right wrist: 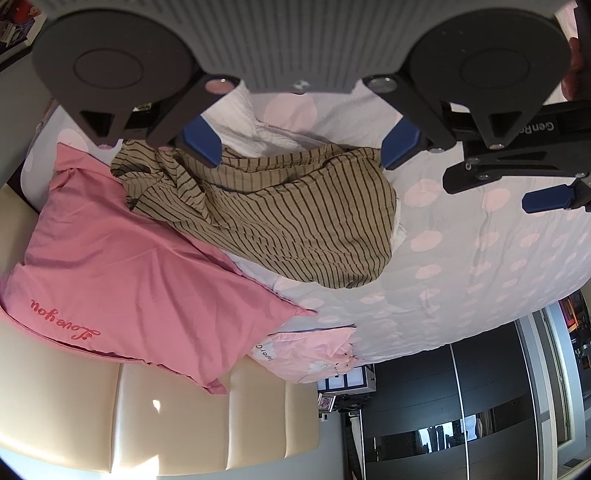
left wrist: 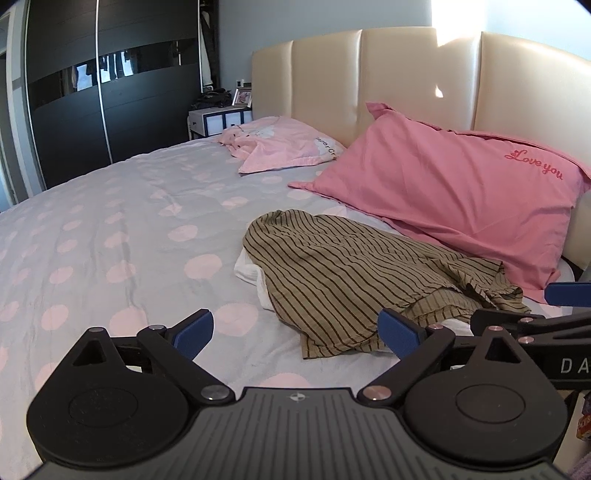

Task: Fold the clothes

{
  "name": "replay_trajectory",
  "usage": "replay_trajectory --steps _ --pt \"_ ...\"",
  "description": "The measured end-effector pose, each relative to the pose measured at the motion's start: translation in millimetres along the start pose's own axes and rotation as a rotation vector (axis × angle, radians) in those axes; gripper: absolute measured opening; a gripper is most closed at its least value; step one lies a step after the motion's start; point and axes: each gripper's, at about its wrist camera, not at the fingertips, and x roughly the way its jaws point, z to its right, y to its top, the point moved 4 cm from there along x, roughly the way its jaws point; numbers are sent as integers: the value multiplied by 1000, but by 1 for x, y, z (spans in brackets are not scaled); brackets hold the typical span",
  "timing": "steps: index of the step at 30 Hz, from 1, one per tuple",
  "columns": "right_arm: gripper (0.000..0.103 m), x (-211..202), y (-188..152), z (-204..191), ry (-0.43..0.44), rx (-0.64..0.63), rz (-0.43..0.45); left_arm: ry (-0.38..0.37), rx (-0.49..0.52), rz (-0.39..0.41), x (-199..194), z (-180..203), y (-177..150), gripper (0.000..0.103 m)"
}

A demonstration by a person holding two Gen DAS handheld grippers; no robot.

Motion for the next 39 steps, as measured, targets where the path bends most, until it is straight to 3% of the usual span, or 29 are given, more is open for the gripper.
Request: replay_trajectory --steps 39 --pt "95 -2 3 -2 10 8 12 9 -14 -14 -6 -5 -3 97"
